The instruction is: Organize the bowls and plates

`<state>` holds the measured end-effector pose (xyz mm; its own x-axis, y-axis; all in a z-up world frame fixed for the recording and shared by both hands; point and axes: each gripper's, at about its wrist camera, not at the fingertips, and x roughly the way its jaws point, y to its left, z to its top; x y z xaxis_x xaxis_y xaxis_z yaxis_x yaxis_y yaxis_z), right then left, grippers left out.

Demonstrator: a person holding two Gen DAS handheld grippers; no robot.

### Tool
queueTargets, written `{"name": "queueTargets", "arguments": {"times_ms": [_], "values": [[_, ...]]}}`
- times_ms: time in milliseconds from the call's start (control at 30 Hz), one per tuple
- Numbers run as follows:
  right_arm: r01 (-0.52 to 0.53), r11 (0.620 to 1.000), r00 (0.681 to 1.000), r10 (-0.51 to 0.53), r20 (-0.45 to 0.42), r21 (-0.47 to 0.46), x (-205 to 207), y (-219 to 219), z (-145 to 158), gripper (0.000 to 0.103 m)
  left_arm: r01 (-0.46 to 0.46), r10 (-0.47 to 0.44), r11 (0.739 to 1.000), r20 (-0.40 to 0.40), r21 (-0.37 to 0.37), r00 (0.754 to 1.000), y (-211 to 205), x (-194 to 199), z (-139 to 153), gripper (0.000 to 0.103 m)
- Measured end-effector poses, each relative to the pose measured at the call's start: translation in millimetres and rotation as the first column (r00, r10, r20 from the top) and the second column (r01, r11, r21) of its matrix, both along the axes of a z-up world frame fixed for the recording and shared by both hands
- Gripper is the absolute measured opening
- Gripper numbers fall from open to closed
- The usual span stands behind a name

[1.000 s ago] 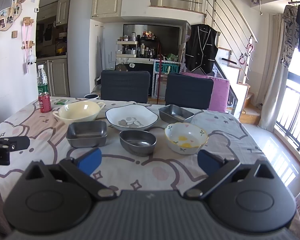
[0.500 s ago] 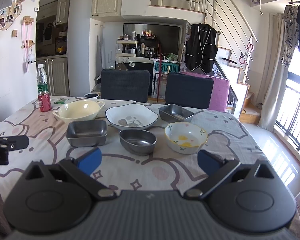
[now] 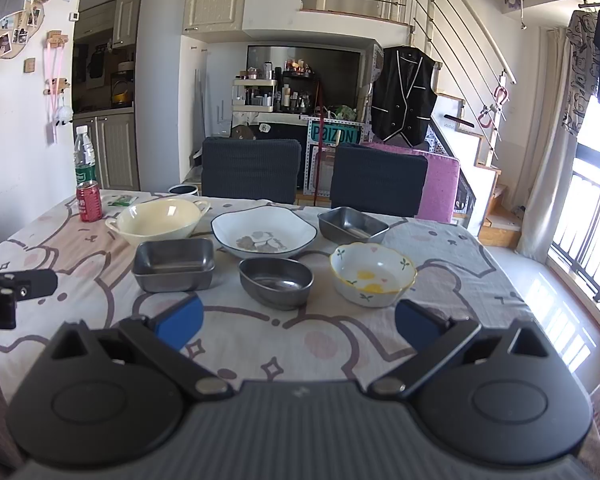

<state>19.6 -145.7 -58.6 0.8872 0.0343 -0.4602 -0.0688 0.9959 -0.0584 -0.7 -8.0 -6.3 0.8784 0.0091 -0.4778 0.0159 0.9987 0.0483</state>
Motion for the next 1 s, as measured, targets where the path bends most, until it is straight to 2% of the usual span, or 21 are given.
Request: {"name": "queueTargets", "arguments": {"times_ms": [333, 533, 833, 1000], "values": [[0.001, 1.000, 1.000, -0.001, 0.004, 0.006, -1, 0, 0, 0.103, -0.012, 0.012, 1.000, 0.000, 0.001, 1.000, -12, 3, -6, 0.103], [-0.014, 1.000, 1.000, 0.014, 0.009, 0.011, 0, 1, 3, 0.103, -0.005, 0.005, 1.000, -0.013, -0.010, 1.000, -10, 4, 3, 0.103], [-0.027, 0.998, 0.999, 0.029, -0.035, 0.050, 28, -1, 9, 0.103, 0.016, -0.017, 1.000, -0.039, -0.023, 0.999, -8, 41, 13, 0.103], [-0.021, 0.998, 0.998, 0.024, -0.051, 0.063, 57, -5, 15, 0.103, 0.059, -0.059, 0.998, 0.004, 0.018, 0.998, -8, 73, 33, 0.103]]}}
